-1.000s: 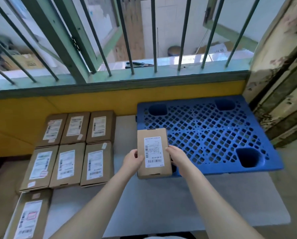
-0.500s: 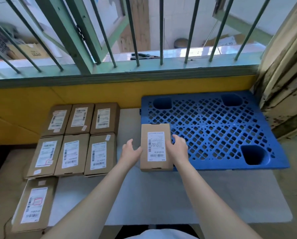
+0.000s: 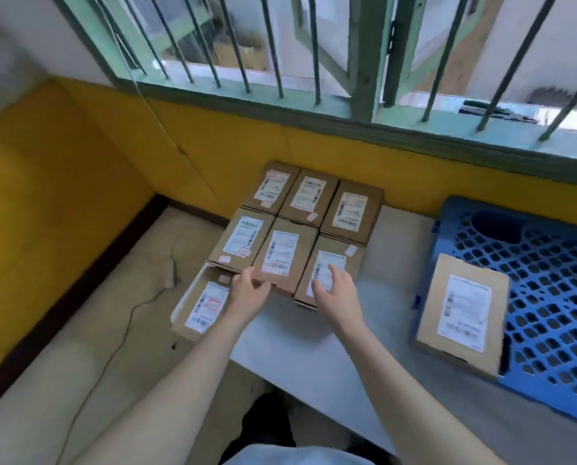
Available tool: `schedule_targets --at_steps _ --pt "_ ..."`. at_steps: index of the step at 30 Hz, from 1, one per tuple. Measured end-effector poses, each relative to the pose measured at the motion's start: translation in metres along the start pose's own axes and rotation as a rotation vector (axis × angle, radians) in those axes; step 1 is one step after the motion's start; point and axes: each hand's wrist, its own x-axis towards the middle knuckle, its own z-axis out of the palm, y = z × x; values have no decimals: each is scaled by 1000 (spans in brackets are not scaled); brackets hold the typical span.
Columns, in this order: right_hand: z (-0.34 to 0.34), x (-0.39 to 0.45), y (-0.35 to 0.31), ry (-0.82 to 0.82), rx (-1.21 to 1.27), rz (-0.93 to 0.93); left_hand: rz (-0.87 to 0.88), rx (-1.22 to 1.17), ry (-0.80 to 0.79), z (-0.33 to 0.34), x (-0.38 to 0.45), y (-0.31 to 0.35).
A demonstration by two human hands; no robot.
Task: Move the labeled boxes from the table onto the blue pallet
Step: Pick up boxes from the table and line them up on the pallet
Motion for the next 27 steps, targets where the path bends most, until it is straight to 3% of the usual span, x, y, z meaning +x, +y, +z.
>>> schedule_targets --at_steps 6,11,14,19,27 --pt "125 17 -51 -143 -17 84 -118 39 10 -81 72 -101" --pt "206 32 -75 -272 60 387 -162 102 -92 -132 117 -154" --pt "231 36 -81 -299 116 568 -165 163 -182 -147 134 -176" --pt "249 47 -85 -281 221 719 -234 146 -354 -144 148 -199" --pt "280 61 -86 -364 412 808 -253 43 -555 -139 148 -212"
